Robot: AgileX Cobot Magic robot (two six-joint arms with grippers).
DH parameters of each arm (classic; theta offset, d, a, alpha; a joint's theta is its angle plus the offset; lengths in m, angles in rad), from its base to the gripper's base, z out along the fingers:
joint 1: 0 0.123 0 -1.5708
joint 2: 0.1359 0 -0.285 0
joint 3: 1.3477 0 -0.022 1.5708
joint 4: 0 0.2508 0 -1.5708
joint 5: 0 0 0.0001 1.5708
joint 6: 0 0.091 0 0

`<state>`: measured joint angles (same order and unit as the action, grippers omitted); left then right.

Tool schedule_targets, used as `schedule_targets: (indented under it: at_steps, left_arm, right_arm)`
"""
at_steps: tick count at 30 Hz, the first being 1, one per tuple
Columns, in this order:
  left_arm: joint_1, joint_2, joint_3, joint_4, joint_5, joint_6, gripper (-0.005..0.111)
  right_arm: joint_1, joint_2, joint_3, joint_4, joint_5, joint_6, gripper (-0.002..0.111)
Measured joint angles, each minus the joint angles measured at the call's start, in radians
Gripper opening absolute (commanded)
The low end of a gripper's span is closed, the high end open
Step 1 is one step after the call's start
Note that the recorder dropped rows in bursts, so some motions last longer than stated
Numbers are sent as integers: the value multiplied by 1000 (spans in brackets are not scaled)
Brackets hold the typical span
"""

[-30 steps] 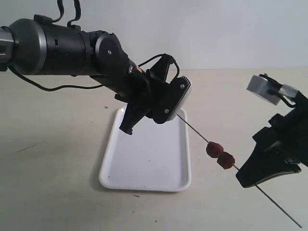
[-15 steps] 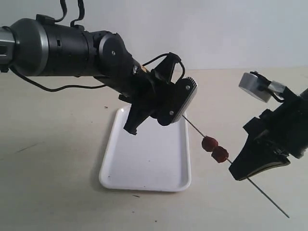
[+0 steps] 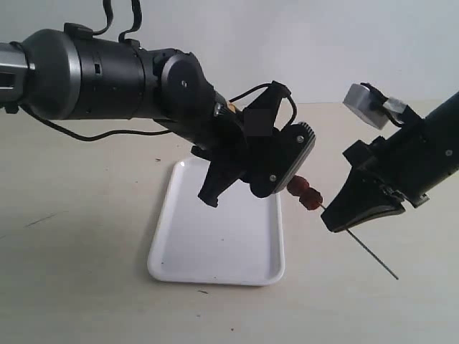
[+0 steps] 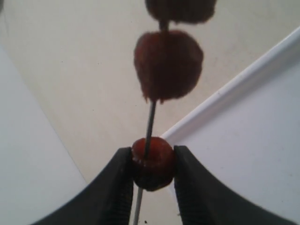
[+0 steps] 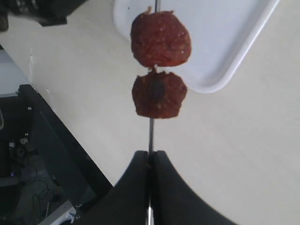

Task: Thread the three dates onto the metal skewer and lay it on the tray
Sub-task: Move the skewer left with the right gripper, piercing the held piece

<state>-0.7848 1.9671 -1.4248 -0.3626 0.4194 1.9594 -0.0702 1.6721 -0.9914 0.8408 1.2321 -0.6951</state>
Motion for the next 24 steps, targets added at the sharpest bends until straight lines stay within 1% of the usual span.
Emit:
schedule_targets:
  at_steps: [7,22,23,24]
  left_arm:
    - [-4,-10,0,0,-29,3,30]
    - [-6,-10,0,-4,-30,3,30]
    - [-6,-10,0,-4,-32,3,31]
    - [-6,-10,0,-6,-32,3,35]
  right_arm:
    - [0,36,-54,46,-14,0,0]
    - [0,43,-60,52,-21,0,0]
    - [0,43,-60,54,-23,0,0]
    - [0,43,-60,54,-23,0,0]
